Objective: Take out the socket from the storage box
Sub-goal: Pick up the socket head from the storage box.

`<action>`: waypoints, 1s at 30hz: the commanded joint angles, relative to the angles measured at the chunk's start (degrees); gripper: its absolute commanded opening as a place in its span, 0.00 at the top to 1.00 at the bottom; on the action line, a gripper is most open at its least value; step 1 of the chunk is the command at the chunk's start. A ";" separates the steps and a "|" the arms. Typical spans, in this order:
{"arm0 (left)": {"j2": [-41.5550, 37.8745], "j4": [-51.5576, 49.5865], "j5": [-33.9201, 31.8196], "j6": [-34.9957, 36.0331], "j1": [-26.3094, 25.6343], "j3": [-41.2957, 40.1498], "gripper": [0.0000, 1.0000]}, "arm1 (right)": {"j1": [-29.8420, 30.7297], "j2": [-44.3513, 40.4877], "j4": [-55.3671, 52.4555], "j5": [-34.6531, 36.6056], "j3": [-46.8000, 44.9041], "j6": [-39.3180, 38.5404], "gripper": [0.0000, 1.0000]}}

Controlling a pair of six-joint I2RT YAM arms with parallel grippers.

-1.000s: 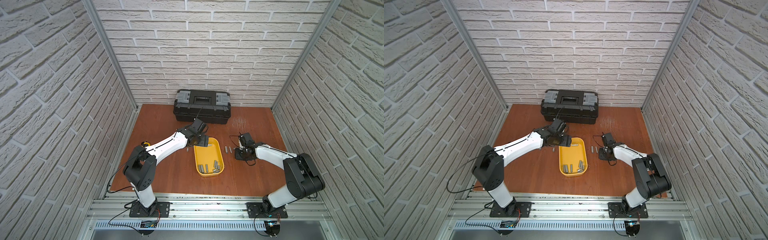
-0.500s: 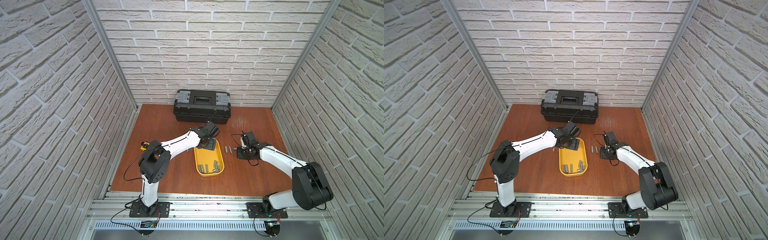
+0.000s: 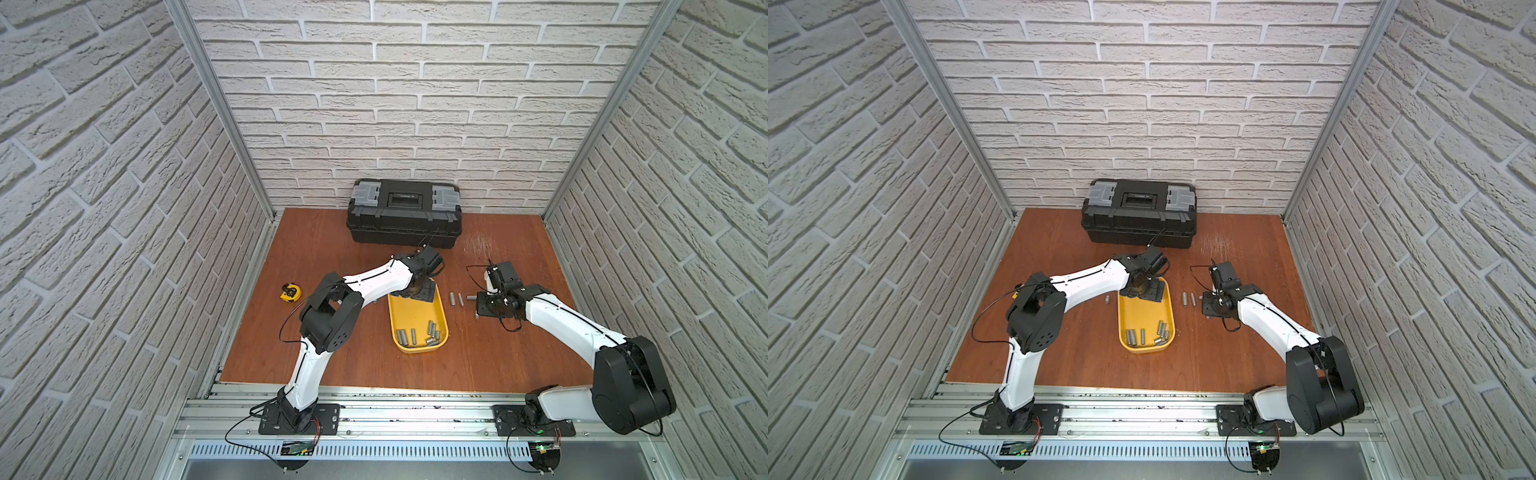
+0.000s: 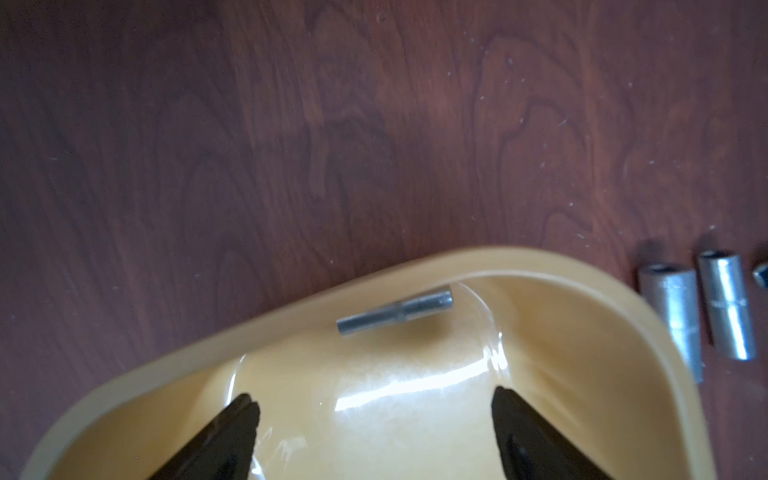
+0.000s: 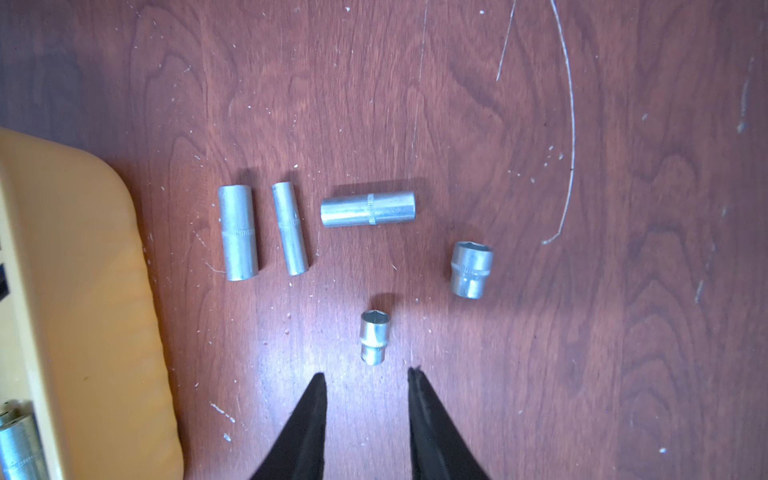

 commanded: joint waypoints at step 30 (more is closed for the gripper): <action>8.38 3.54 2.31 -4.42 1.91 4.05 0.53 | -0.51 -2.01 -0.61 0.59 -0.64 -0.39 0.65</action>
